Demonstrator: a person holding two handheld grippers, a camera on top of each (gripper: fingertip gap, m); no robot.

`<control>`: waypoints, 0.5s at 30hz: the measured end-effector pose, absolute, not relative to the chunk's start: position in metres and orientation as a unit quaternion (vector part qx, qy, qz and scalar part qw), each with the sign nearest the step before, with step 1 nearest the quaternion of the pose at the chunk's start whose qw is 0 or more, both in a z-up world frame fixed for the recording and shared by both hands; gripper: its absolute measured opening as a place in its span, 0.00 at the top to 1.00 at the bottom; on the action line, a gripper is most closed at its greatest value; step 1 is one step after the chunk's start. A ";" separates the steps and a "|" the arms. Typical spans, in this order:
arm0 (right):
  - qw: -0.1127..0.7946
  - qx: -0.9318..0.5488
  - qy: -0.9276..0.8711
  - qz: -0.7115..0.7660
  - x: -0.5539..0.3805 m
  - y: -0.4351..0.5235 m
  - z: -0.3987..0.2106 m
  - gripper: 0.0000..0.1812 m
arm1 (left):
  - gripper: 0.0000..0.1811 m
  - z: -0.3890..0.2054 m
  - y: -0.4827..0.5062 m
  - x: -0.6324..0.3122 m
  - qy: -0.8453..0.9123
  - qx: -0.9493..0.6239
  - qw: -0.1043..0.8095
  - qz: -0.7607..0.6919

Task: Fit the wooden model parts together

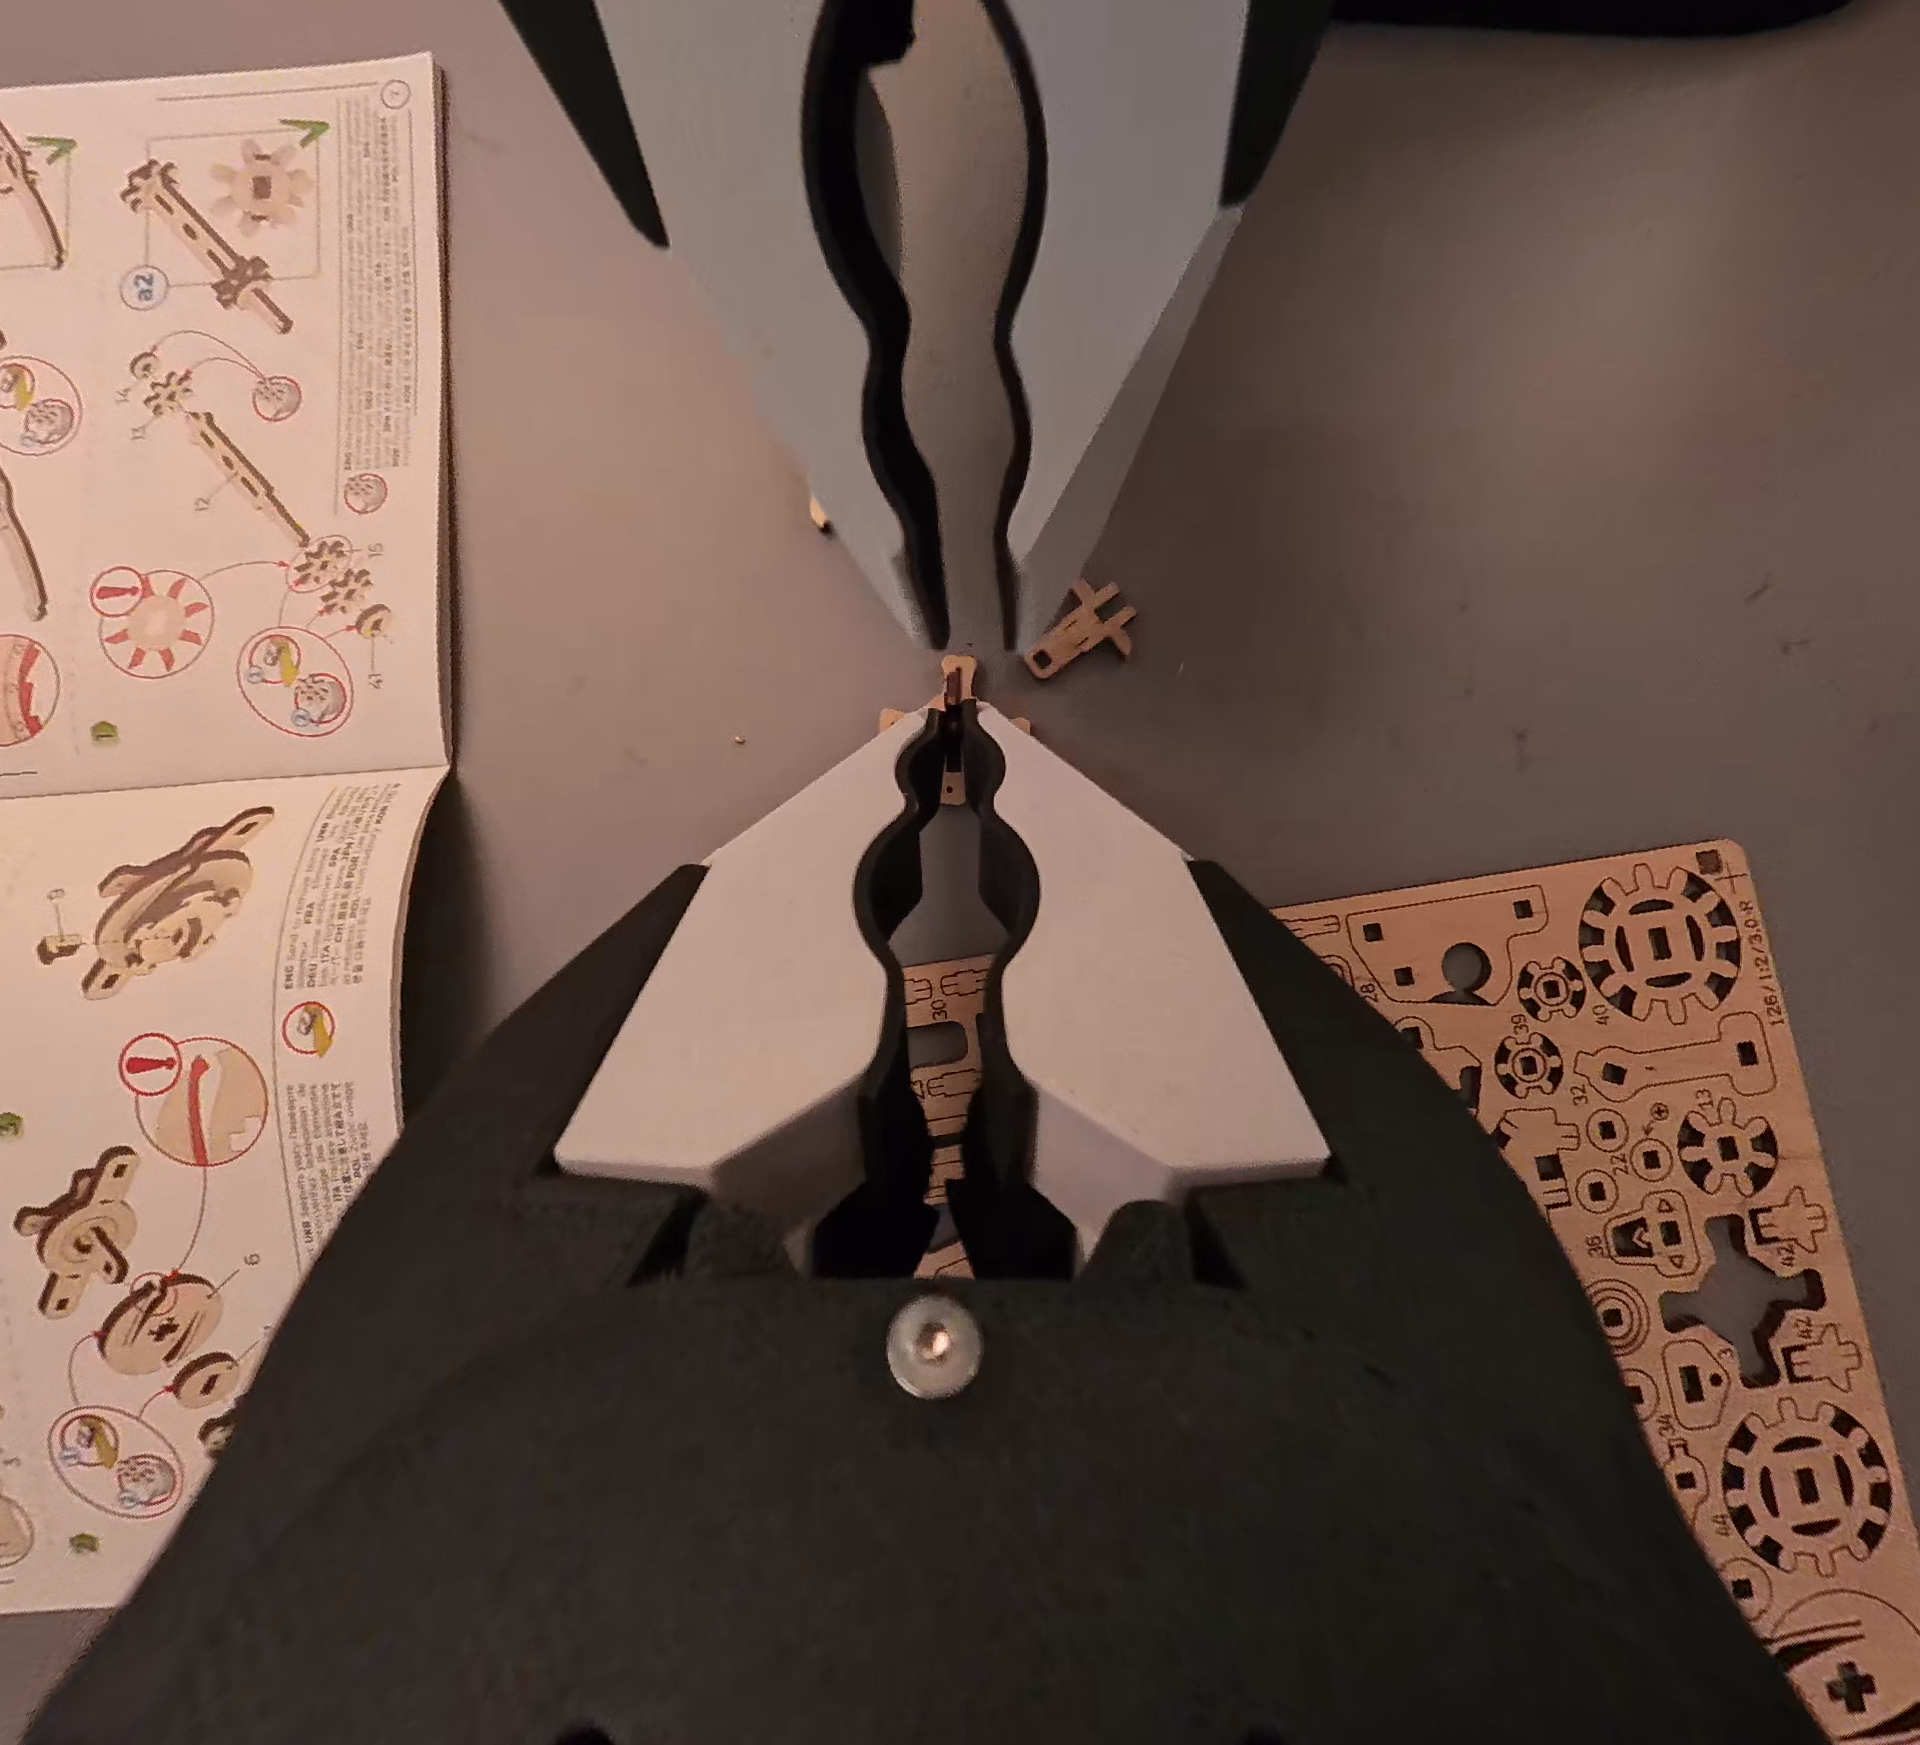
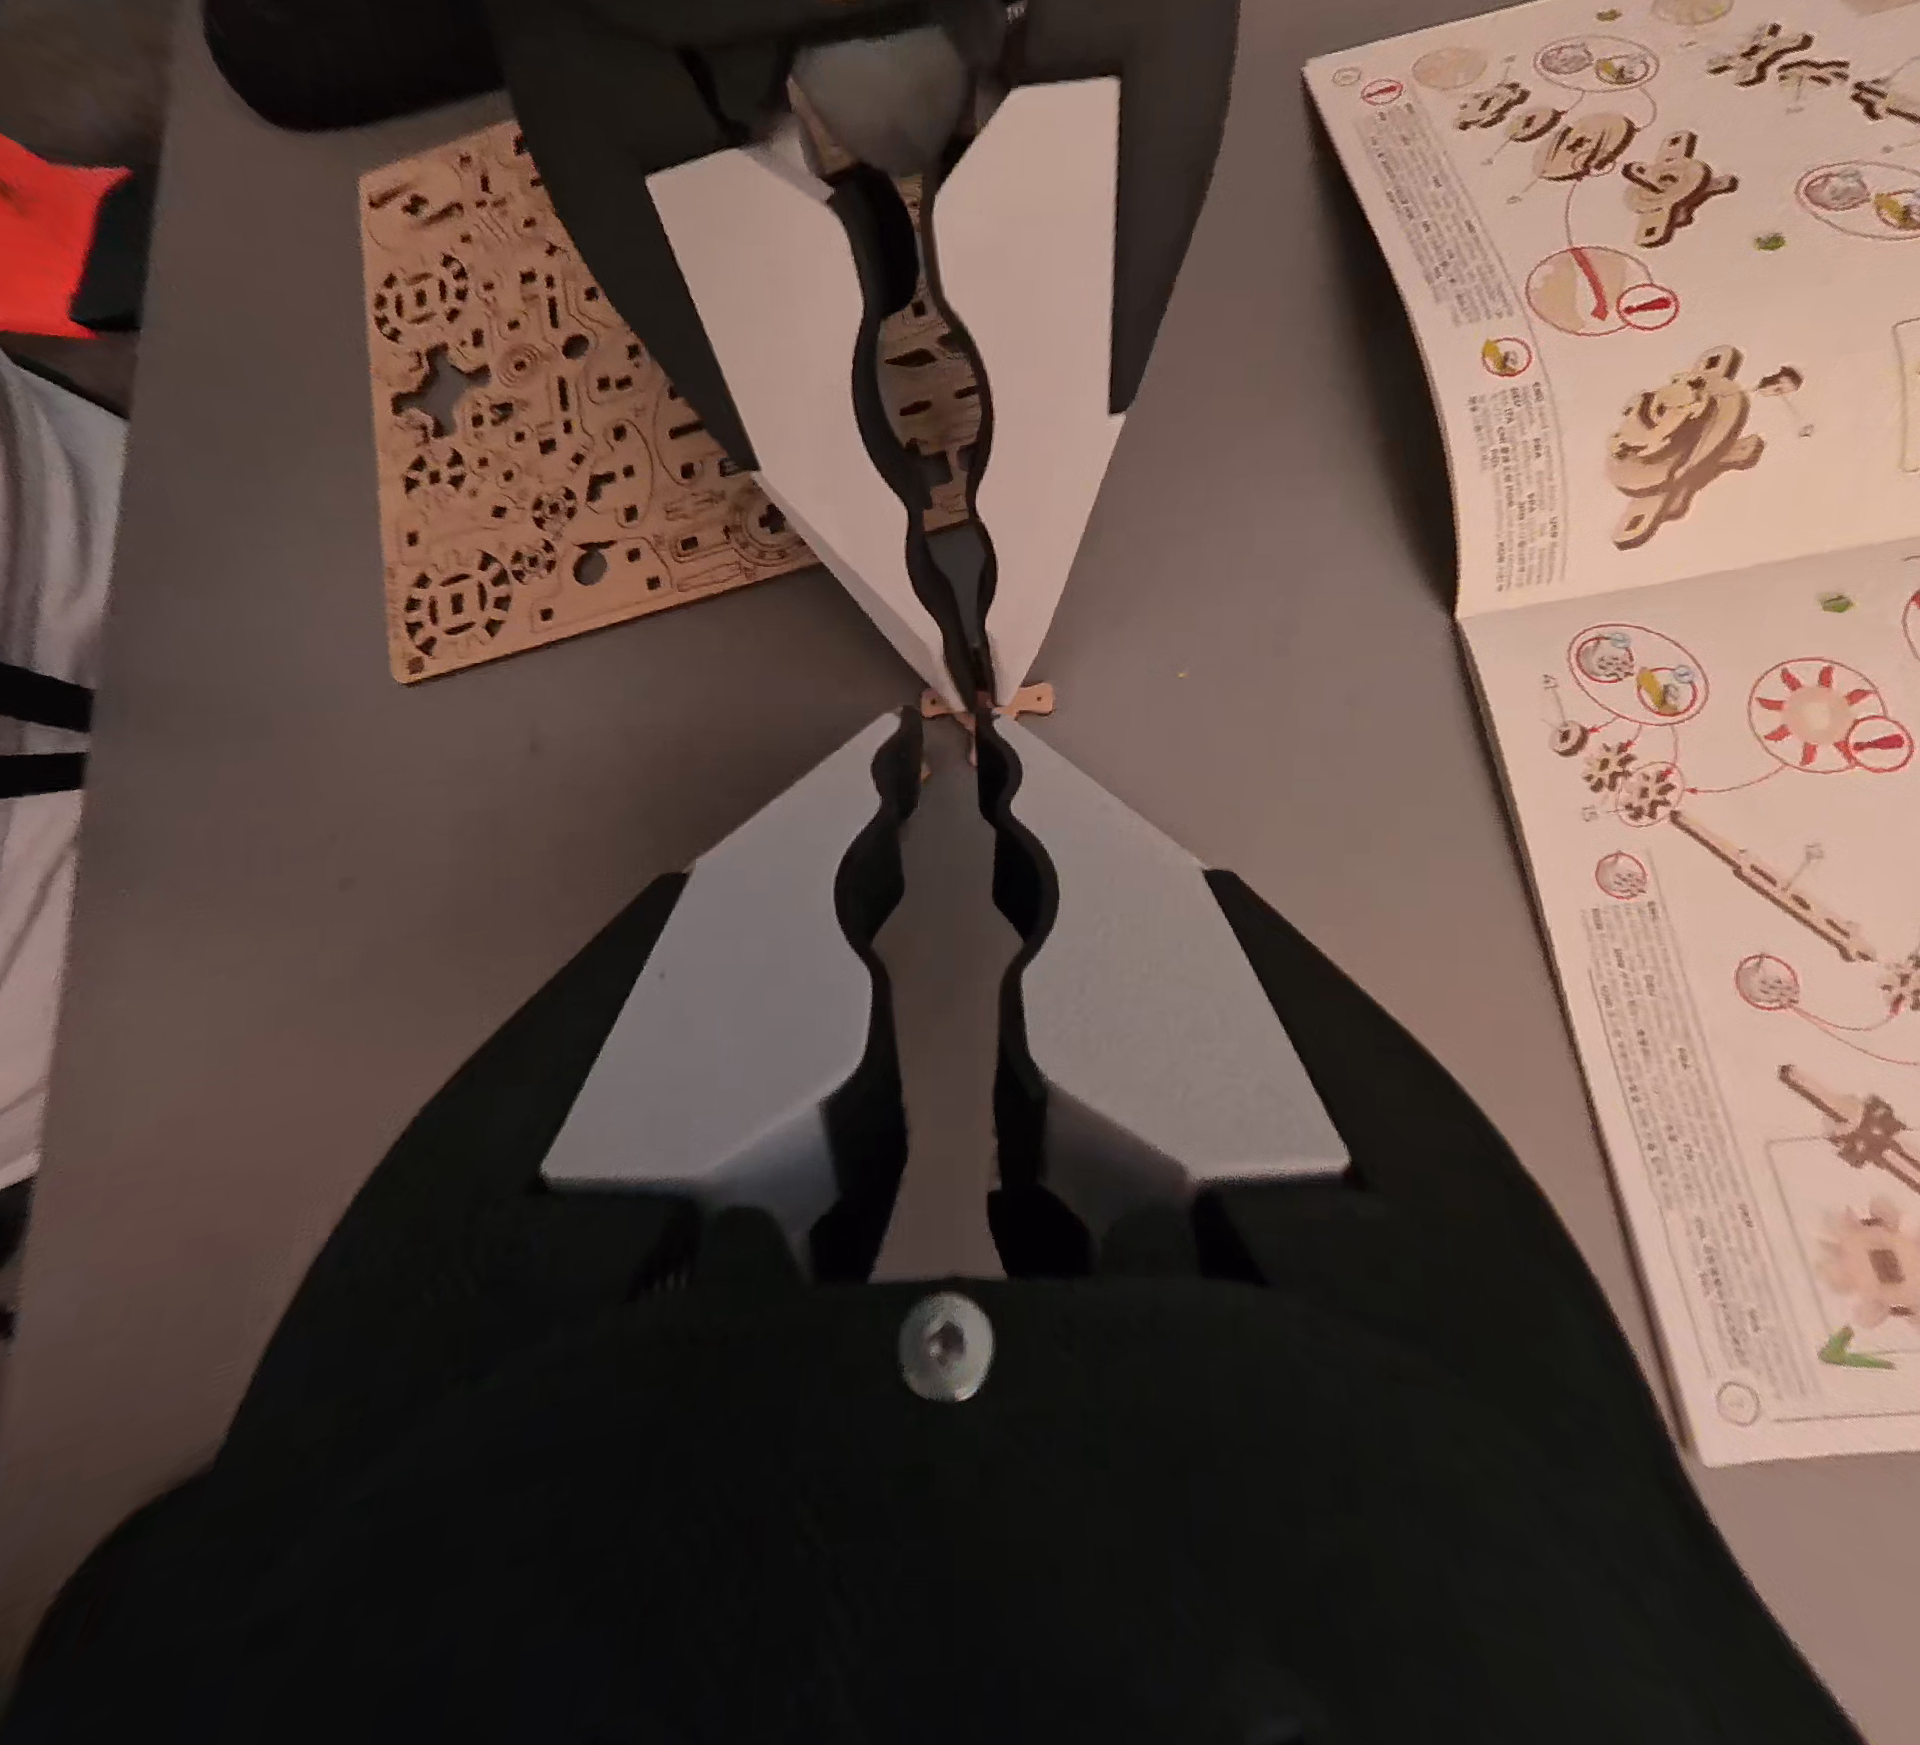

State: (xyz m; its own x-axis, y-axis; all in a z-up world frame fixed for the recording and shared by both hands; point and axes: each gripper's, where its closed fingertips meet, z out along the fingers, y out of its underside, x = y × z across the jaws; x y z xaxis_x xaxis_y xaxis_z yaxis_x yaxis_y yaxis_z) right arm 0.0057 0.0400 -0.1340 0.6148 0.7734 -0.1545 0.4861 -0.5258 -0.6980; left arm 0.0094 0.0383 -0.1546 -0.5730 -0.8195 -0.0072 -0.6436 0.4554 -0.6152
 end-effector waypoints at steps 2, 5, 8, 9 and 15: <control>0.316 -0.845 -0.378 0.209 0.007 0.046 -0.141 0.95 | 1.00 -0.155 0.038 0.009 0.837 -0.438 0.153 -0.290; 0.302 -0.849 -0.386 0.199 0.006 0.046 -0.151 0.96 | 1.00 -0.157 0.039 0.009 0.836 -0.439 0.152 -0.291; 0.298 -0.849 -0.392 0.193 0.004 0.047 -0.156 0.97 | 1.00 -0.157 0.039 0.010 0.834 -0.440 0.154 -0.295; 0.298 -0.849 -0.393 0.191 0.004 0.047 -0.157 0.97 | 1.00 -0.157 0.039 0.010 0.833 -0.440 0.155 -0.296; 0.299 -0.850 -0.385 0.198 0.005 0.048 -0.156 0.99 | 0.95 -0.151 0.046 0.010 0.827 -0.447 0.161 -0.302</control>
